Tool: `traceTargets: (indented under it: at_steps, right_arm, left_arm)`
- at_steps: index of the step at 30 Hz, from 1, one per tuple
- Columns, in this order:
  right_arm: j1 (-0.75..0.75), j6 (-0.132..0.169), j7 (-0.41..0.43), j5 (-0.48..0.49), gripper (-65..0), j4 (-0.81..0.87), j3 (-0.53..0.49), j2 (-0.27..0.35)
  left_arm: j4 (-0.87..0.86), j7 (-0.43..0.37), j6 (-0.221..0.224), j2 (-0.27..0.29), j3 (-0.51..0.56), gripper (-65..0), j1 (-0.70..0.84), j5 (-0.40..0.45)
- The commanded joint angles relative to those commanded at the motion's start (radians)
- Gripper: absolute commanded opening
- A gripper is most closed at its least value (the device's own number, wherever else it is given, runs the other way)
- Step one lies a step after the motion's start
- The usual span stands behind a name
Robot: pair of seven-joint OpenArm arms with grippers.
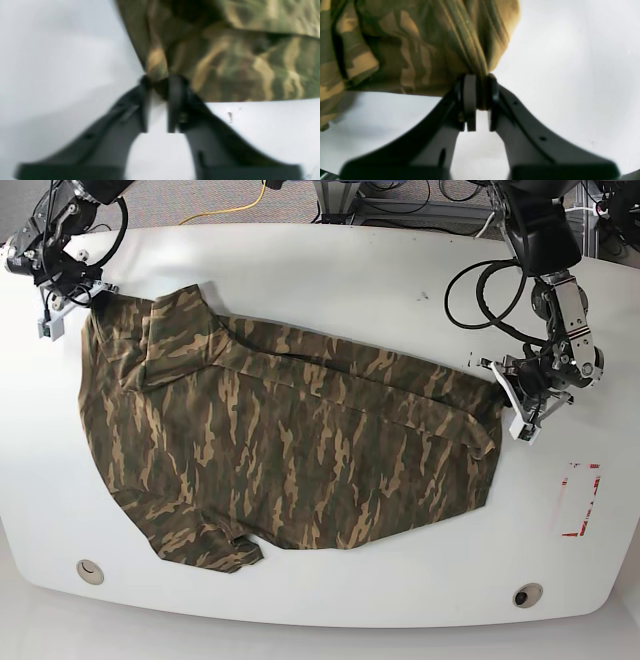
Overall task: Layout the t-shirt on the table in an organized manner, then fold the t-shirt properly
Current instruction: 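Drag the shirt with both grippers toward the robot, straightening it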
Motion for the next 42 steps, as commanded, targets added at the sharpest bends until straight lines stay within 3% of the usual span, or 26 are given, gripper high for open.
traceTargets:
  at_steps: [18, 26, 32, 42]
  right_arm:
    - [-0.078, 0.000, -0.009, 0.002, -64.5, 0.005, -0.163, 0.169]
    - [-0.158, 0.000, -0.014, 0.002, -64.4, 0.103, -0.161, 0.172]
    - [-0.207, 0.000, -0.054, 0.000, -64.4, 0.198, -0.157, 0.141]
    - [-0.261, 0.000, -0.058, 0.000, -64.4, 0.232, -0.157, 0.135]
  left_arm:
    - [0.307, 0.109, 0.000, -0.069, -0.011, -65.0, 0.212, -0.006]
    - [0.437, 0.117, 0.000, -0.069, -0.071, -65.0, 0.376, -0.006]
    - [0.485, 0.117, 0.000, -0.069, -0.092, -65.0, 0.482, -0.003]
    - [0.485, 0.133, 0.000, -0.068, -0.204, -65.0, 0.540, 0.000]
